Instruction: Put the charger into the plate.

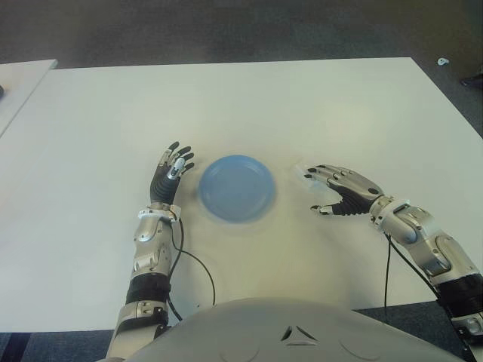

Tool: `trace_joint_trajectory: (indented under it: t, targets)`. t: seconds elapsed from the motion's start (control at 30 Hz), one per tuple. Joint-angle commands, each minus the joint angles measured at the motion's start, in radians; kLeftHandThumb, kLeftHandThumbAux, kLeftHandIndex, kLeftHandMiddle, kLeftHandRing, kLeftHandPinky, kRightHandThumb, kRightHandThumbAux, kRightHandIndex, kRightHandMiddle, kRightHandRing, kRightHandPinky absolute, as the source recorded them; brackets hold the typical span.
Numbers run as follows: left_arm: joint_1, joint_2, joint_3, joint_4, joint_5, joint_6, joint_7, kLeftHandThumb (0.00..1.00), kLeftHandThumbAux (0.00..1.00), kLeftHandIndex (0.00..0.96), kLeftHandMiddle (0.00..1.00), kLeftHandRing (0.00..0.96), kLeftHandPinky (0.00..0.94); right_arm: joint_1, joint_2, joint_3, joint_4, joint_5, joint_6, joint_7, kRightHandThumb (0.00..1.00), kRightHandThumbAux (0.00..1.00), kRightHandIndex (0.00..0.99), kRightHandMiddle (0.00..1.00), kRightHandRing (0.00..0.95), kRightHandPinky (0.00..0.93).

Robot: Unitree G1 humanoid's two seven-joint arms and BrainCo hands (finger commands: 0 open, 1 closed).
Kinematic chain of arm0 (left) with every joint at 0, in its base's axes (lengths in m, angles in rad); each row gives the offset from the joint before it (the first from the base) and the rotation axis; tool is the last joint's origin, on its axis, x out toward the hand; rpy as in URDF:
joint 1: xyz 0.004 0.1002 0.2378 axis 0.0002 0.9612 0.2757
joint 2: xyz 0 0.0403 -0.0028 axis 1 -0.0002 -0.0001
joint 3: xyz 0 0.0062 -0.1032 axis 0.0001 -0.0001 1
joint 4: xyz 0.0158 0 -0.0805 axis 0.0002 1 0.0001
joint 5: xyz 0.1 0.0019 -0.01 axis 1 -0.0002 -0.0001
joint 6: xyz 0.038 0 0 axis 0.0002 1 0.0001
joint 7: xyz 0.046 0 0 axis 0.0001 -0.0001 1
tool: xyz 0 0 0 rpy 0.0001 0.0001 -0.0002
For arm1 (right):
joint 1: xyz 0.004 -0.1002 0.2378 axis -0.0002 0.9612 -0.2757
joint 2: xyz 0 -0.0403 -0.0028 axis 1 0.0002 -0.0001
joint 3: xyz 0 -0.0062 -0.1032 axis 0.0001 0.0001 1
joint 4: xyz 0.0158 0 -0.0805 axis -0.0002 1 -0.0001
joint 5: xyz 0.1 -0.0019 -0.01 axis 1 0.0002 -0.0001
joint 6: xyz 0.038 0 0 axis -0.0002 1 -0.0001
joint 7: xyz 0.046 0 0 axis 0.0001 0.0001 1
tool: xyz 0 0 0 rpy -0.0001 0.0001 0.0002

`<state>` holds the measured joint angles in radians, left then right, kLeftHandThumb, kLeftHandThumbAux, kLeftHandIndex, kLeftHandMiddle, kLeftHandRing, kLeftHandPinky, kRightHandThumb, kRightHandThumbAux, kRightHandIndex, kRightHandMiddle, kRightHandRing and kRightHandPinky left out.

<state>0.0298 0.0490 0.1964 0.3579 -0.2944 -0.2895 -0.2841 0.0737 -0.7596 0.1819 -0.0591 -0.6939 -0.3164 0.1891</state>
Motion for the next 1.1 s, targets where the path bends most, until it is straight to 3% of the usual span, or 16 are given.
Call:
trace_joint_trajectory:
  t: [0.03,0.17,0.4,0.6,1.1]
  targets:
    - [0.008,0.003,0.007,0.002,-0.006,0.021,0.001,0.000,0.506,0.123,0.206,0.211,0.220,0.020,0.052,-0.034,-0.012,-0.028,0.009,-0.116,0.085,0.364,0.000,0.000,0.091,0.000]
    - [0.005,0.004,0.008,0.008,-0.002,0.016,-0.002,0.000,0.505,0.119,0.207,0.212,0.224,0.021,0.129,-0.058,-0.013,-0.072,0.054,-0.250,0.151,0.324,0.000,0.000,0.067,0.000]
    - [0.001,0.002,0.007,0.016,-0.002,0.015,-0.004,0.000,0.505,0.118,0.214,0.221,0.234,0.003,0.202,-0.061,-0.023,-0.112,0.109,-0.343,0.257,0.250,0.000,0.000,0.010,0.000]
    - [-0.003,0.000,0.007,0.028,-0.002,0.008,-0.007,0.000,0.507,0.124,0.215,0.222,0.233,-0.013,0.227,-0.056,-0.034,-0.126,0.130,-0.357,0.303,0.206,0.000,0.000,0.000,0.000]
    - [-0.006,-0.010,0.003,0.034,-0.001,0.006,-0.002,0.000,0.508,0.131,0.214,0.221,0.234,-0.063,0.237,-0.039,-0.005,-0.136,0.092,-0.418,0.310,0.168,0.000,0.000,0.000,0.000]
